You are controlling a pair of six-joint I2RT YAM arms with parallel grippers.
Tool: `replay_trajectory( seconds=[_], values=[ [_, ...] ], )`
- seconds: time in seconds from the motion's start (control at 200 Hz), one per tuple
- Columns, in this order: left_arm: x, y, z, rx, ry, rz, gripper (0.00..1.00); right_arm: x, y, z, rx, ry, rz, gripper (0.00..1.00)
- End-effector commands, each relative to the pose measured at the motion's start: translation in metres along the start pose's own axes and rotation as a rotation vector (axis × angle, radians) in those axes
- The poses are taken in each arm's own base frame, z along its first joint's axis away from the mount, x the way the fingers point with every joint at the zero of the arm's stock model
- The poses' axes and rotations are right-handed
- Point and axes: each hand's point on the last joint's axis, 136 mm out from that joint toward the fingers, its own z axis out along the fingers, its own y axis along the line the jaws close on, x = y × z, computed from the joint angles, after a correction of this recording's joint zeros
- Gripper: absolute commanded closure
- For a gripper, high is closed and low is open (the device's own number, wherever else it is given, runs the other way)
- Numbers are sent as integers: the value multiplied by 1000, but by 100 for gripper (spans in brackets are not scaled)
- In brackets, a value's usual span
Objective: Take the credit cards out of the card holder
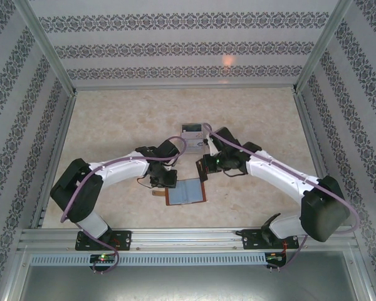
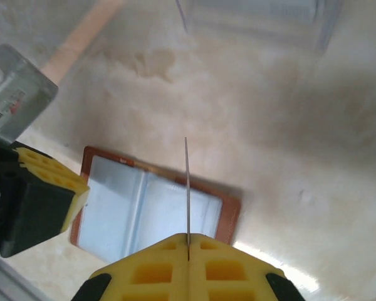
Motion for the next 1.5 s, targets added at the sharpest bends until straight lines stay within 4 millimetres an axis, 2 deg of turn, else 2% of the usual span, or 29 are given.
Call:
replay_trajectory(
  seconds=[0.0, 0.085, 0.2, 0.455, 0.679, 1.139, 1.314, 1.499],
  values=[
    [-3, 4, -14, -22, -33, 13, 86, -11, -8, -2, 34, 46, -299, 100],
    [-4, 7, -16, -4, -51, -4, 85, -20, -13, 3, 67, 77, -540, 100],
    [-5, 11, -20, 18, -69, -31, 83, -41, -27, 9, 124, 137, -761, 100],
    [2, 31, -26, 31, -89, -91, 81, -85, -39, 18, 119, 233, -1091, 100],
    [8, 47, -35, 29, -114, -135, 80, -125, -38, 21, 107, 246, -1185, 100],
    [10, 55, -37, 32, -118, -172, 78, -173, -25, 46, 47, 256, -1305, 100],
    [10, 57, -36, 30, -111, -181, 78, -181, -21, 58, 21, 258, -1311, 100],
    [12, 62, -36, 19, -102, -187, 78, -177, -26, 71, 5, 282, -1309, 100]
  ],
)
